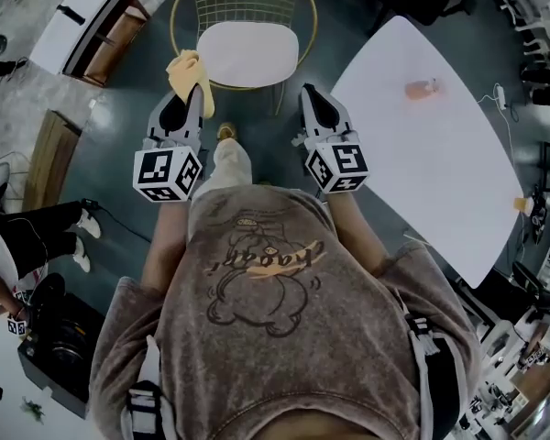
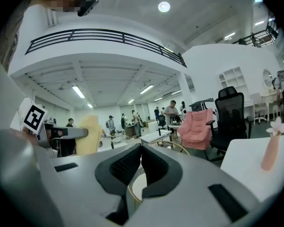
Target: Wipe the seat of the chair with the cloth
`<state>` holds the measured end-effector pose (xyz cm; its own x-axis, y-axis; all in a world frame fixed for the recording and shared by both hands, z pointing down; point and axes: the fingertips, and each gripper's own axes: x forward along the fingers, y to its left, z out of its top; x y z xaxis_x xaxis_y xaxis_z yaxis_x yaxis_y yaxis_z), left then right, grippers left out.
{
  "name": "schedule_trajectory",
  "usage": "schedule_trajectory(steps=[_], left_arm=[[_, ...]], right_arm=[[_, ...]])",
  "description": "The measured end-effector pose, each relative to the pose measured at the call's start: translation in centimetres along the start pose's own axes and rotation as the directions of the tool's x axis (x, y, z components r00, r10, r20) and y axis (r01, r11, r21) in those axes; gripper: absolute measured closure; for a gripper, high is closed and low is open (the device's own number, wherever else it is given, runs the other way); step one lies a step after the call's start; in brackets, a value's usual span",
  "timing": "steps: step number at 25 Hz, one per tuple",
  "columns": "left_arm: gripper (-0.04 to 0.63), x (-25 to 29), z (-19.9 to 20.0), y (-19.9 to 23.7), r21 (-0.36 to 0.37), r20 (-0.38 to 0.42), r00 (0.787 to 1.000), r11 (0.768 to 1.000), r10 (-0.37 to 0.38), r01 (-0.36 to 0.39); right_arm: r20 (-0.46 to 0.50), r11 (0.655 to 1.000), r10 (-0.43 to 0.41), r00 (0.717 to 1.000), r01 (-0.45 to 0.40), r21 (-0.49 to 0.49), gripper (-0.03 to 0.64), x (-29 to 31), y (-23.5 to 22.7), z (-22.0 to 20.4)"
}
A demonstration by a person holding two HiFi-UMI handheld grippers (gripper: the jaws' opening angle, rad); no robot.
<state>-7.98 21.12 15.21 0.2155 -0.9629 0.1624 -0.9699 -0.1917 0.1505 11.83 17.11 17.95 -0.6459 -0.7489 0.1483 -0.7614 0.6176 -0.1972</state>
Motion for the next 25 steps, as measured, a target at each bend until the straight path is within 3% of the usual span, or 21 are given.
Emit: schedule_trajectory(steps=[9, 13, 25], left_arm=[[0.538, 8.1, 1.8, 7.7, -0.019, -0.041, 0.998, 0.998, -0.056, 0.055], [0.538, 11.0, 2.2, 11.0, -0.030, -0.047, 0.996, 0.997, -0.071, 0.070], [0.538, 17.8, 3.2, 13.2, -0.056, -0.062, 0.986, 0.987, -0.156, 0.152]], right_arm=[[0.034, 1.000, 0.020, 0.999, -0.020, 0.009, 0.591, 9.8, 0.2, 3.0], [0.004, 1.000, -0.005, 1.000, 0.005, -0.004, 0.591, 13.6, 0.3, 3.1], [-0.039, 0.991, -0.121, 0.992, 0.123, 0.044, 0.591, 17.3, -3.3, 1.7]])
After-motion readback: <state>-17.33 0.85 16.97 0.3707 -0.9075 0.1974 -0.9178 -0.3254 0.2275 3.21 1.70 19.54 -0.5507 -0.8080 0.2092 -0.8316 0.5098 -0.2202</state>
